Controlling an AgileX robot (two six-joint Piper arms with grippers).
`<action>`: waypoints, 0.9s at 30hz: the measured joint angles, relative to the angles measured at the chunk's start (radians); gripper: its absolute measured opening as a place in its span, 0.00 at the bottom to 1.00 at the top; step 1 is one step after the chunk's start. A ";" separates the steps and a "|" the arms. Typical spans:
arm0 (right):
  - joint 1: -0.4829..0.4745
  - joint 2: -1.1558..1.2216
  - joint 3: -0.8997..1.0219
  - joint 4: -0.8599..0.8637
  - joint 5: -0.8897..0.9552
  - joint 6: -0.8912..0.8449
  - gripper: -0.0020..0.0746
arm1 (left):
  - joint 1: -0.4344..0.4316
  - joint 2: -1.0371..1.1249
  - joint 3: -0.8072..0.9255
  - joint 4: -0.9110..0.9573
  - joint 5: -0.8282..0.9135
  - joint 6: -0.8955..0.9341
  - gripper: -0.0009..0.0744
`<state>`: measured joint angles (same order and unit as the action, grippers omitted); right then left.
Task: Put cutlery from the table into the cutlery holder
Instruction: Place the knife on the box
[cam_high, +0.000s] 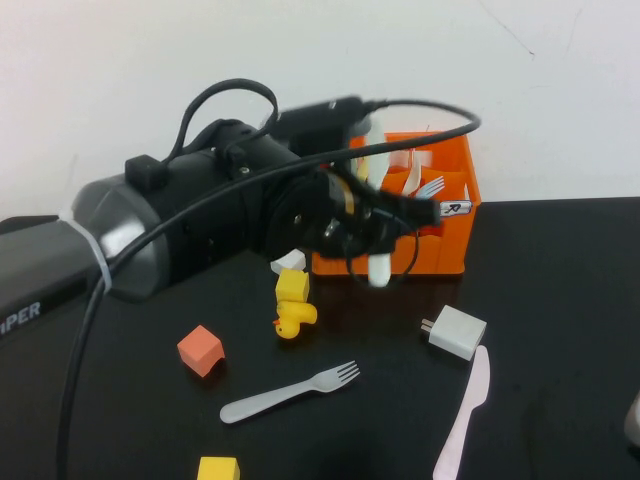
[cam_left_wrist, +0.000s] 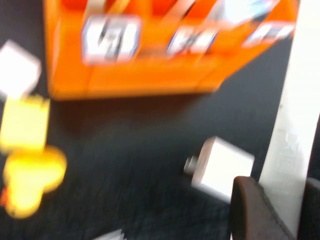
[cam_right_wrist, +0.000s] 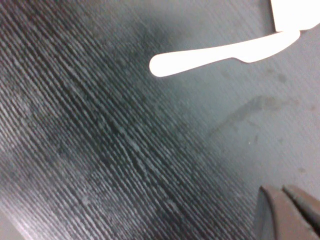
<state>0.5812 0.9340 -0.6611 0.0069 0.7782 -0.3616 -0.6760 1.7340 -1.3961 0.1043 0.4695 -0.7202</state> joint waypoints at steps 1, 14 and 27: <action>0.000 0.000 0.000 0.000 -0.005 0.000 0.02 | 0.000 0.000 0.001 0.014 -0.038 0.011 0.21; 0.000 0.000 0.000 0.008 -0.018 0.005 0.02 | 0.000 0.055 0.008 0.170 -0.576 0.050 0.21; 0.000 0.000 0.000 0.008 -0.018 0.051 0.02 | 0.000 0.254 -0.030 0.081 -0.891 0.288 0.21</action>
<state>0.5812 0.9340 -0.6611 0.0145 0.7607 -0.3104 -0.6760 1.9878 -1.4258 0.1850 -0.4213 -0.4326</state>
